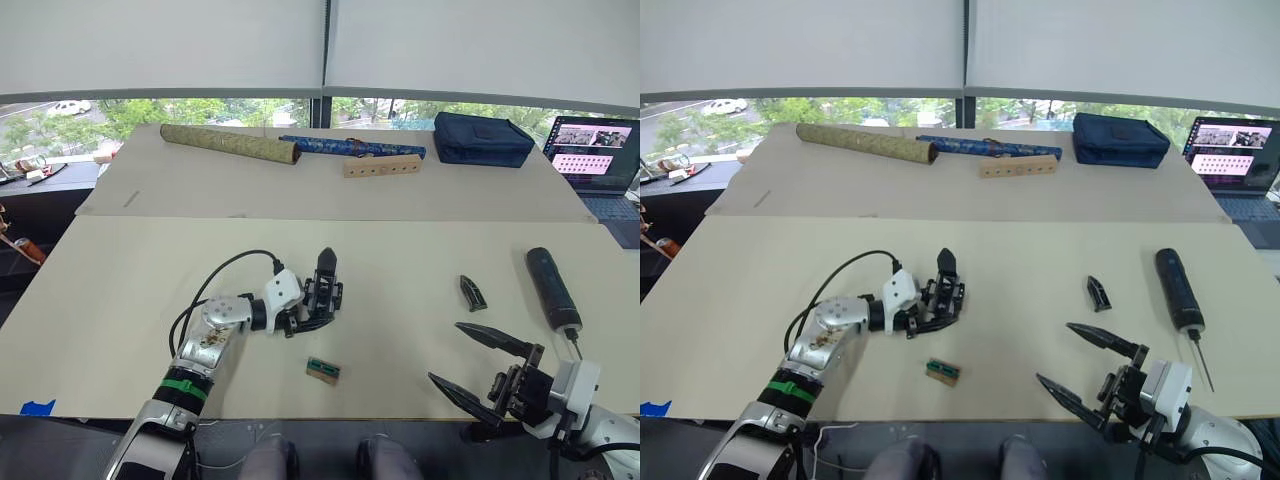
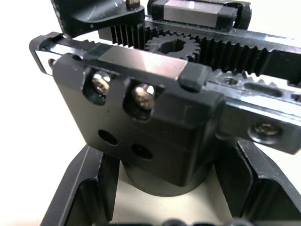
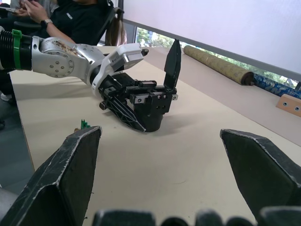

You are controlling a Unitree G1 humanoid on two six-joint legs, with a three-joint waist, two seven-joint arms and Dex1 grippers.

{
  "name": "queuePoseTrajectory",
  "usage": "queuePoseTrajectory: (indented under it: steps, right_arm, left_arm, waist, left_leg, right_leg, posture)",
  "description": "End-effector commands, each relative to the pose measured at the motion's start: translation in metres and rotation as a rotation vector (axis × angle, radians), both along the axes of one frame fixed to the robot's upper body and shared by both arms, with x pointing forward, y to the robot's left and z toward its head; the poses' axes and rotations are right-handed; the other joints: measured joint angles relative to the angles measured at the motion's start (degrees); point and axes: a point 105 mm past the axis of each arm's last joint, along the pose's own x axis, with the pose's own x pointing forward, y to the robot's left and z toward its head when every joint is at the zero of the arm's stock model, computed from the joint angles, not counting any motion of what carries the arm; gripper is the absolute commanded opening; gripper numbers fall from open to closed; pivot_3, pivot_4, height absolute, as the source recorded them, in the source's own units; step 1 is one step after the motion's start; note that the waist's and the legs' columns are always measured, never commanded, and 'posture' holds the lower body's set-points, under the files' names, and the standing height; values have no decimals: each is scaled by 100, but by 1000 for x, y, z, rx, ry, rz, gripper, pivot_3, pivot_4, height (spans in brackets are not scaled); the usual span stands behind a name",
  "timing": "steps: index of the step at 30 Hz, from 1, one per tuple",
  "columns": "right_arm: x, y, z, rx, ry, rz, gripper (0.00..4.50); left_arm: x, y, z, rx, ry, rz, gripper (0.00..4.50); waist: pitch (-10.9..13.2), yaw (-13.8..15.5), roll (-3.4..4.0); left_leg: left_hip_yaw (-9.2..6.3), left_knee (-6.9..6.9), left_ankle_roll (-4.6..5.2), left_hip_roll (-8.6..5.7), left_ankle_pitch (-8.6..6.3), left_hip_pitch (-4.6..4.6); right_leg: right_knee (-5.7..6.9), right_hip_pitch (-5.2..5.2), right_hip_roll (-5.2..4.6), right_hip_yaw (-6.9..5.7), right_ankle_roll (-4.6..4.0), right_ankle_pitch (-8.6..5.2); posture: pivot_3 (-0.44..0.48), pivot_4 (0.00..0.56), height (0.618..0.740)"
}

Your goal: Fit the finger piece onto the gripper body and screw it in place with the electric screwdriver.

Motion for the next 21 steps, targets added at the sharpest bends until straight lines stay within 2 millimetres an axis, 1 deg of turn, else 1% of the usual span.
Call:
queuePoseTrajectory:
  steps: [1, 2, 3, 4, 7, 10, 12, 13, 15, 17, 19, 21]
  right_arm:
    - [-4, 1, 12, 5, -37, 9, 4500]
    - [-4, 0, 15, 13, -43, 2, 4500]
    - [-5, 0, 16, 16, -47, -1, 4500]
    - [-5, 0, 17, 17, -48, -3, 4500]
    - [-7, -8, 17, -5, -26, -28, 4500]
    - [-8, -23, 17, -23, -2, -98, 4500]
    - [-8, -33, 17, -38, 14, -148, 4500]
    - [-8, -35, 16, -46, 20, -162, 4500]
    - [-3, -53, 17, -46, 41, -282, 4500]
    - [1, -69, 12, -89, 99, -401, 4500]
    - [4, -72, 14, -89, 127, -432, 4500]
    - [10, -73, 22, -51, 142, -454, 4500]
  left_arm:
    - [3, 14, 3, 22, -18, 38, 3729]
    - [1, 20, 4, 29, -30, 38, 4251]
    - [0, 25, 5, 27, -39, 40, 4461]
    - [-1, 29, 6, 24, -43, 41, 4461]
    - [-16, 55, 9, 15, -11, 26, 4461]
    - [-28, 87, 14, 8, 10, 43, 4461]
    - [-40, 101, 22, -21, 9, 11, 4461]
    - [-43, 105, 25, -28, 6, -2, 4461]
    - [-53, 119, 31, -22, 23, -24, 4461]
    - [-57, 124, 46, -53, 24, -28, 4461]
    - [-64, 119, 66, -75, -2, -80, 4461]
    - [-68, 112, 78, -86, -33, -117, 4461]
  waist:
    - [0, -4, 0]
    - [0, -8, 0]
    - [-1, -21, 2]
    - [-2, -35, 4]
    - [-3, -62, 5]
    - [-2, -41, 6]
    - [-2, -28, 8]
    - [-1, -18, 9]
    - [2, 4, 12]
    - [3, 19, 14]
    - [3, 27, 14]
    - [3, 15, 15]
  left_leg:
    - [0, 0, 0, 0, 0, 0]
    - [0, 0, 0, 1, 0, 0]
    - [0, -2, -1, 2, 0, 1]
    - [0, -4, -2, 4, 1, 1]
    - [3, -9, -7, 9, 3, 4]
    - [3, -11, -10, 10, 5, 4]
    - [3, -10, -10, 10, 5, 3]
    - [2, -10, -9, 10, 4, 3]
    - [2, -9, -6, 8, 2, 3]
    - [2, -7, -6, 7, 1, 3]
    - [1, -7, -7, 8, 1, 1]
    - [1, -8, -10, 8, 3, -1]
  right_leg:
    - [0, 0, 0, 0, 0, 0]
    - [0, 0, 0, 0, 0, 0]
    - [1, -1, 0, 0, 0, 0]
    - [1, -3, 1, 1, 0, 0]
    - [2, -7, 4, 3, -3, -1]
    - [2, -9, 1, 2, -5, -3]
    - [0, -10, -2, 1, -6, -3]
    - [0, -11, -3, 1, -6, -4]
    - [-2, -11, -10, -2, -6, -4]
    - [-4, -13, -15, -2, -6, -4]
    - [-5, -13, -16, -1, -7, -4]
    - [-4, -11, -17, 1, -7, -4]
  posture:
    - [0, 150, 740]
    - [0, 150, 740]
    - [0, 150, 740]
    - [0, 150, 740]
    - [0, 150, 740]
    - [0, 150, 740]
    - [0, 150, 740]
    - [0, 150, 740]
    - [0, 150, 740]
    - [0, 150, 740]
    - [0, 150, 740]
    - [0, 150, 740]
